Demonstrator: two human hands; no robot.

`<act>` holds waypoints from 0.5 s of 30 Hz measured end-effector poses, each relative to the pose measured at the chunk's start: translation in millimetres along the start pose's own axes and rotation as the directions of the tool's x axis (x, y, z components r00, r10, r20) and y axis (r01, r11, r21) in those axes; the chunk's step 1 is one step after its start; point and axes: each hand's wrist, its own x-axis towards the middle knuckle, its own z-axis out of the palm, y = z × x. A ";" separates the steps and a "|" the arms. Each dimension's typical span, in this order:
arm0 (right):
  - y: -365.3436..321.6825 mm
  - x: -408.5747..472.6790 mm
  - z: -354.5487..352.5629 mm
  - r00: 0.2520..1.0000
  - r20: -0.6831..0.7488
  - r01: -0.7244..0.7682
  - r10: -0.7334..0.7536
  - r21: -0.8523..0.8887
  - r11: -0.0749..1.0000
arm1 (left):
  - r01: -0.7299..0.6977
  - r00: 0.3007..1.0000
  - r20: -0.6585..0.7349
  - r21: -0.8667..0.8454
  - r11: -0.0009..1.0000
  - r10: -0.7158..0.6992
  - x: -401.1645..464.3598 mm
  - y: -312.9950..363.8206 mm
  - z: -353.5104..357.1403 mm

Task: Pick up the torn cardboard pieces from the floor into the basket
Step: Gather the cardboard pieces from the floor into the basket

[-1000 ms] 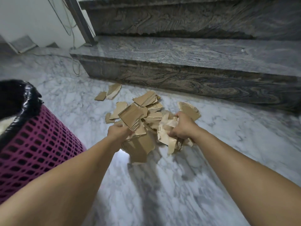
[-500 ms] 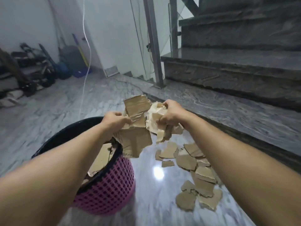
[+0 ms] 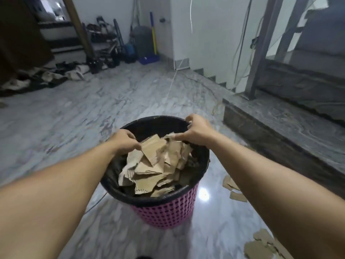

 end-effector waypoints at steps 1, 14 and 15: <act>2.5 2.1 3.3 0.998 -0.068 0.000 -0.002 -0.029 1.000 | 0.030 0.994 -0.103 0.108 0.994 -0.019 3.8 -9.3 -2.6; 41.9 19.2 -22.4 0.922 -0.304 -0.286 0.239 -0.118 0.951 | 0.283 0.903 -0.345 0.034 0.958 -0.255 27.6 -17.6 0.7; 47.0 26.5 -26.7 0.906 -0.343 -0.293 0.249 -0.082 0.953 | 0.277 0.895 -0.353 -0.035 0.960 -0.271 31.4 -10.4 4.3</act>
